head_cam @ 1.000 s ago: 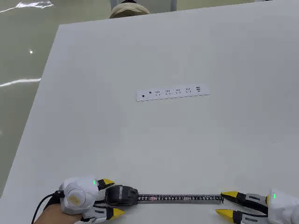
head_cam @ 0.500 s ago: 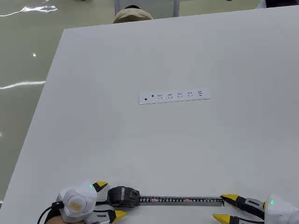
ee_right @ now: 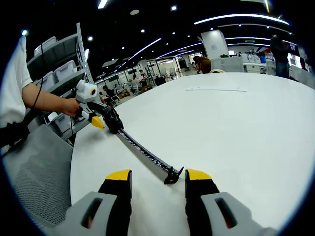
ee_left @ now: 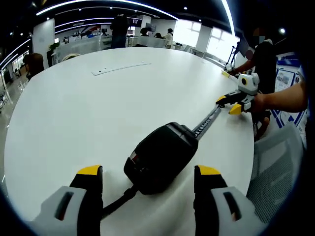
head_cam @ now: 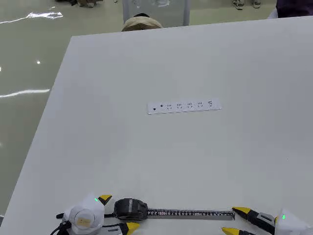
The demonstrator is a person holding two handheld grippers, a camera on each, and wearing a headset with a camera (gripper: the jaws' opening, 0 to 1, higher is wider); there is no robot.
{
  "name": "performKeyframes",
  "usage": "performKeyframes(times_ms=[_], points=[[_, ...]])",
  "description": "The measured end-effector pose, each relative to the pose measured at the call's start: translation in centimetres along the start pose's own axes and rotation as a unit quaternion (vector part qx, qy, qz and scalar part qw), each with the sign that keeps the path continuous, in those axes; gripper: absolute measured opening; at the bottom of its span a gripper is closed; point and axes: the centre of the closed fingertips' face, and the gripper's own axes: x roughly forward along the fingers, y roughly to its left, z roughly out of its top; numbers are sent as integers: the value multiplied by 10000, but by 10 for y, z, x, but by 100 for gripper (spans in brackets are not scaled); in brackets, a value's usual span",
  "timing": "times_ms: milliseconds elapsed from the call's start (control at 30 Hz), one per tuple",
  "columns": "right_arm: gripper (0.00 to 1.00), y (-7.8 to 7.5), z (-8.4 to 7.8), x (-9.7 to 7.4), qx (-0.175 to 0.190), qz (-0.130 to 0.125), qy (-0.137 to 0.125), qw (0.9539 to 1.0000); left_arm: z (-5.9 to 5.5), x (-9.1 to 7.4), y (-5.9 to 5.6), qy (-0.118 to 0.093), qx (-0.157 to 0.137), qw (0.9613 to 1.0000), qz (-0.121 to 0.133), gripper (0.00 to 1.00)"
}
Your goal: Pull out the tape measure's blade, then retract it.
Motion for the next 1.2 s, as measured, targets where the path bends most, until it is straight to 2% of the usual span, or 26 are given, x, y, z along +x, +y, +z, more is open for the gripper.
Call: performKeyframes(times_ms=[200,300,367,633,967,1200], points=[[44,-3,4,-2,-13,-230,-20,9997,0,-4,-1,-117,-176,9997,140,75],[45,-3,7,-3,26,-366,-57,9993,-1,-7,1,-179,-383,9987,275,76],[45,-2,7,-3,71,-377,-80,9992,-3,-8,1,-226,-504,9980,292,76],[45,-2,10,-9,82,-738,-86,9972,-11,-15,-7,-306,-771,9959,357,76],[47,9,17,-17,65,-911,-215,9956,-18,-24,-18,-399,-823,9954,303,77],[47,17,21,-22,50,-927,-304,9952,-20,-32,-25,-497,-804,9953,222,77]])
